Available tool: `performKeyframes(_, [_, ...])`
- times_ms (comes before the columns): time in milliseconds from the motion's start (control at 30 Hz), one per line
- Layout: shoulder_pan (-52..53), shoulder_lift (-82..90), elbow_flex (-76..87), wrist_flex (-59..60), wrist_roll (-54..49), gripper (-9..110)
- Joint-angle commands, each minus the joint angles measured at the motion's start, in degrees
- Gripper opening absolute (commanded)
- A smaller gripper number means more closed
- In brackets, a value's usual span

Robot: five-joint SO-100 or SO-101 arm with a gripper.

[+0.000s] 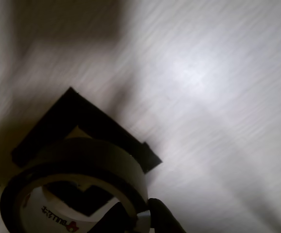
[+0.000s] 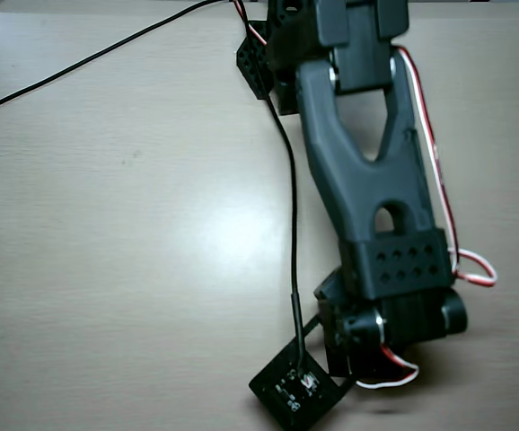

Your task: Grasp a tape and put it in the target area.

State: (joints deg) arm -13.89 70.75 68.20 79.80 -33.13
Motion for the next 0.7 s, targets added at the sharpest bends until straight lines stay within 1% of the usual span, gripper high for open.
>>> performKeyframes(0, [-0.6,-0.6,-4.0,0.2,0.7,0])
performKeyframes(433, [-2.4,-8.5,-11.8,1.1,2.7,0])
performKeyframes(667, [-2.5,-10.4,-12.7,1.4,4.6,6])
